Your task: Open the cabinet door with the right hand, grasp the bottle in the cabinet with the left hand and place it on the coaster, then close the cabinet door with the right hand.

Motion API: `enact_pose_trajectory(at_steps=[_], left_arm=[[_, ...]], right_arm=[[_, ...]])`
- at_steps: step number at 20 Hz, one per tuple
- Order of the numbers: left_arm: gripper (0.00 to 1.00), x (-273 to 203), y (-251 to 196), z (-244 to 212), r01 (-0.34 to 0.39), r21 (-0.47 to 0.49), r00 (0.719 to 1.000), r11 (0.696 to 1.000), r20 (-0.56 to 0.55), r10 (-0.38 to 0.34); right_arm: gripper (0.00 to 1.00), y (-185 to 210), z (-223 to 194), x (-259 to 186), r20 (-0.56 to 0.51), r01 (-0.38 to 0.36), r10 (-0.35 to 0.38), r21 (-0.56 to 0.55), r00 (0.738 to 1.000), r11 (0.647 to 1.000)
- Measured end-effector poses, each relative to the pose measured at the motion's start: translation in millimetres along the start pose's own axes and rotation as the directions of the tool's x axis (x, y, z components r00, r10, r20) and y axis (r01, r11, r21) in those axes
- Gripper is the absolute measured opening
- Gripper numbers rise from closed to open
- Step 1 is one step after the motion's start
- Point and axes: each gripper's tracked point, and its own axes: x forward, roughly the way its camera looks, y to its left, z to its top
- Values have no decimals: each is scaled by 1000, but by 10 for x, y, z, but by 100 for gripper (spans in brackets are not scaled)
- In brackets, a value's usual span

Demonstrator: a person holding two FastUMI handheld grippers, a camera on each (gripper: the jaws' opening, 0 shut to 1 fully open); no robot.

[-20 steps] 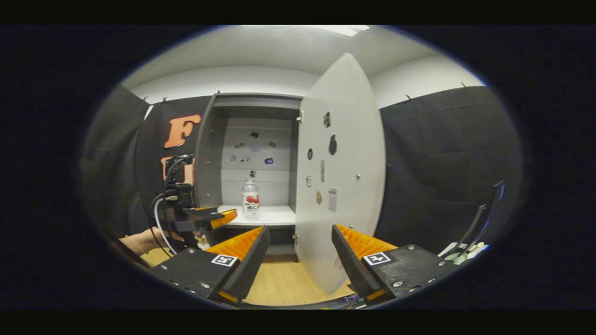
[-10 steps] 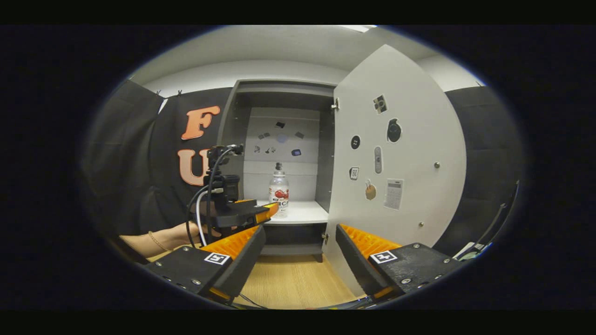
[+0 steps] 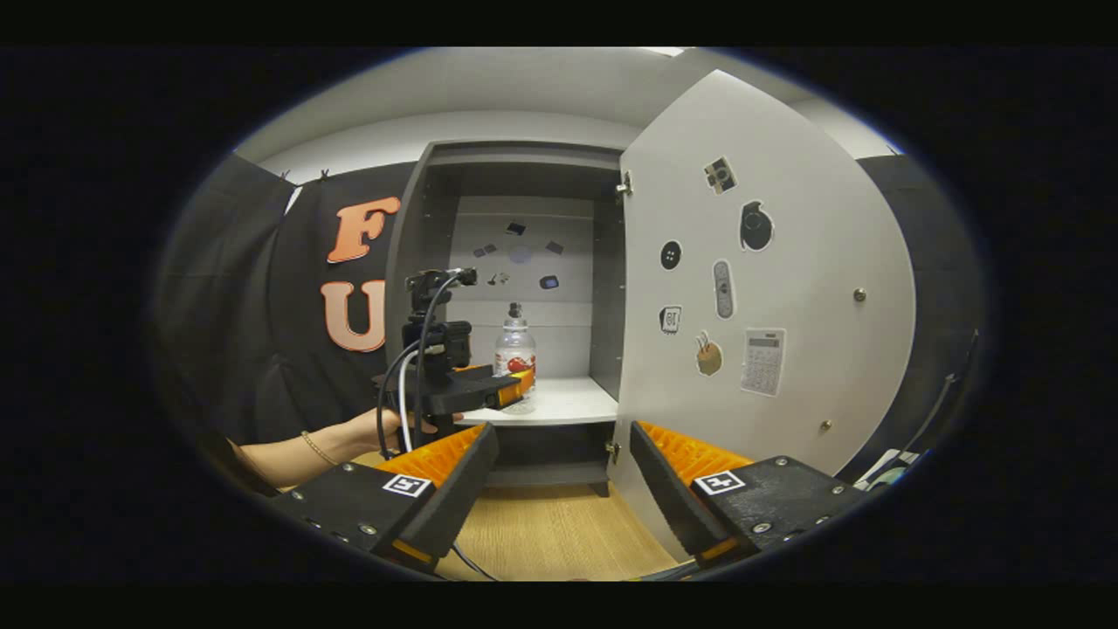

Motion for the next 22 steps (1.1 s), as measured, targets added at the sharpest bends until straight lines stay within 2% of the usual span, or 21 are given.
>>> enact_pose_trajectory(at_steps=[6, 7, 8, 10, 13, 15, 16, 18, 21, 22], left_arm=[[96, 196, 12, 53, 0, 13, 1000, 1000, 4, 0], [99, 216, 4, 63, 2, 19, 1000, 1000, 6, -2], [96, 227, -4, 64, 3, 28, 1000, 1000, 5, -4], [99, 252, -30, 65, 9, 33, 1000, 999, 6, -9], [96, 251, -37, 86, 14, 29, 1000, 999, 14, -14], [88, 259, -22, 78, 11, 36, 1000, 999, 10, -12], [86, 251, -21, 80, 14, 41, 1000, 999, 8, -14], [83, 237, -35, 76, 28, 49, 1000, 998, 12, -28], [82, 205, -19, 96, 36, 42, 999, 998, 27, -37], [82, 177, -23, 108, 39, 32, 999, 999, 33, -40]], right_arm=[[94, -16, -89, 54, -32, 22, -22, -12, 999, 1000], [91, -22, -106, 68, -36, 28, -29, -13, 999, 1000], [94, -39, -121, 53, -38, 34, -35, -11, 999, 999], [94, -33, -127, 68, -38, 45, -45, 0, 998, 999], [94, -66, -121, 51, -34, 63, -62, 22, 998, 998], [94, -83, -139, 52, -35, 76, -75, 41, 997, 996], [91, -89, -144, 47, -34, 81, -79, 54, 996, 995], [94, -81, -166, 38, -39, 85, -81, 91, 996, 992], [91, -109, -193, -6, -48, 104, -98, 134, 994, 985], [94, -120, -208, -13, -53, 111, -105, 134, 993, 985]])
